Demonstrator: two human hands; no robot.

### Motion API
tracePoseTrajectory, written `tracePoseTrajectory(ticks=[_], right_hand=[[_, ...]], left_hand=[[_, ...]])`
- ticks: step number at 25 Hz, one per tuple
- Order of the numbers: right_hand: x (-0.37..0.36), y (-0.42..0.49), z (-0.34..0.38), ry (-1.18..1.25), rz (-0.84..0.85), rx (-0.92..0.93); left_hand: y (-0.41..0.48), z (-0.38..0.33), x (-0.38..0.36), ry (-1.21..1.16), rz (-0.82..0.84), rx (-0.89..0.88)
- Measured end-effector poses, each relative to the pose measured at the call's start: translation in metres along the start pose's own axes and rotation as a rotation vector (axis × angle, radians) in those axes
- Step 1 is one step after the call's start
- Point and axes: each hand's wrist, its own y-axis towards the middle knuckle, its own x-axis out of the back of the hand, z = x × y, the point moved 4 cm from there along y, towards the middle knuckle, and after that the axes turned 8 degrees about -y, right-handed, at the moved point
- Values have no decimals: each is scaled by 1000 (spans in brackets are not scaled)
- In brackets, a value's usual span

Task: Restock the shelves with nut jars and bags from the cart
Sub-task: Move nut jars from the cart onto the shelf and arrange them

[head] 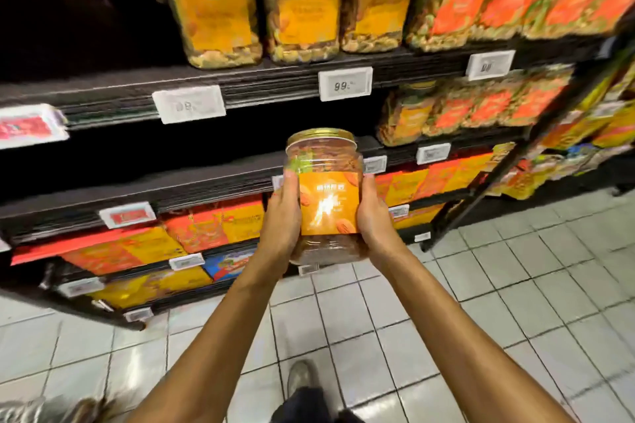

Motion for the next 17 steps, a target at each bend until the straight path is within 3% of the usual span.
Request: tracePoseTrajectory(ticks=[6,13,17], right_hand=[[23,112,7,-29,-74,36],[24,208,15,13,-43,241],[13,250,31,-80,-46,420]], left_hand=[[99,8,-59,-5,-23,64],[166,8,-93,-40,-242,-64],[202,13,-96,-111,-305,-170]])
